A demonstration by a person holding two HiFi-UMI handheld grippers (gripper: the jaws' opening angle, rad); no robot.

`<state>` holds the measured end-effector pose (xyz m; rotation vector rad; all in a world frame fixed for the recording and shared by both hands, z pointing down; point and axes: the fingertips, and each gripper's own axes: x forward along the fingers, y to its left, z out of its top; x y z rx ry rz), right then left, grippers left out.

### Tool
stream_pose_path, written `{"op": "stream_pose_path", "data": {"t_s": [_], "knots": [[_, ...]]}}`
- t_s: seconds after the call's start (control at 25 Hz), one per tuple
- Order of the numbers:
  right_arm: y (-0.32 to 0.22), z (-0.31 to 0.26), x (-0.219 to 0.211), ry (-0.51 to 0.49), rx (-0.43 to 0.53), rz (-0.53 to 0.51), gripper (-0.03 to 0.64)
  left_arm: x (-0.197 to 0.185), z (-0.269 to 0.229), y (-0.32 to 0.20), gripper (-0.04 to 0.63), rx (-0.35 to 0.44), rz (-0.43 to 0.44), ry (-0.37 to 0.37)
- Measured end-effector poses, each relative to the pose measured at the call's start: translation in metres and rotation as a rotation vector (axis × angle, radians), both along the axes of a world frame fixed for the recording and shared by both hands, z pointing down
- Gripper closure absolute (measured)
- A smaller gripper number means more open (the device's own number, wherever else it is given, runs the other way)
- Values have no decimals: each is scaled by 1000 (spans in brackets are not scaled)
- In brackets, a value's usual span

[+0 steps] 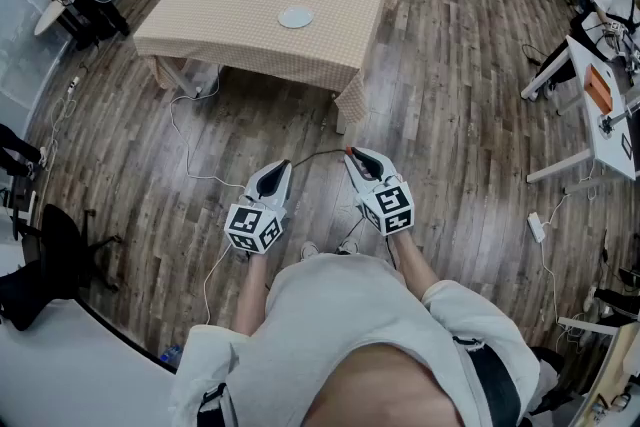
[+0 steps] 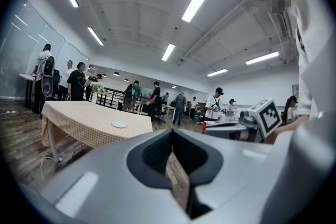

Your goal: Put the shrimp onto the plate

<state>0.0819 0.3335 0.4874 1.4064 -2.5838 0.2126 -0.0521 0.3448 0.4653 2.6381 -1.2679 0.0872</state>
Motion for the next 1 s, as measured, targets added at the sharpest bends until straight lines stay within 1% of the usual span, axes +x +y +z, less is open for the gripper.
{"op": "stream_pose_path", "data": {"t_s": [0.24,0.68,0.84,1.0], "knots": [[-9,0,9,-5,11,-6,563,11,-2,-9,586,8,-2,15],[-12,1,30,-35,16,-52,562,37,-2,-11,586,10,-27,8],[-13,3,32,-26,22,-69,561,37,-7,-8,586,29,-48,20],[-14,3,41,-29,28,-72,561,42,-4,-10,586,24,-58,18]]}}
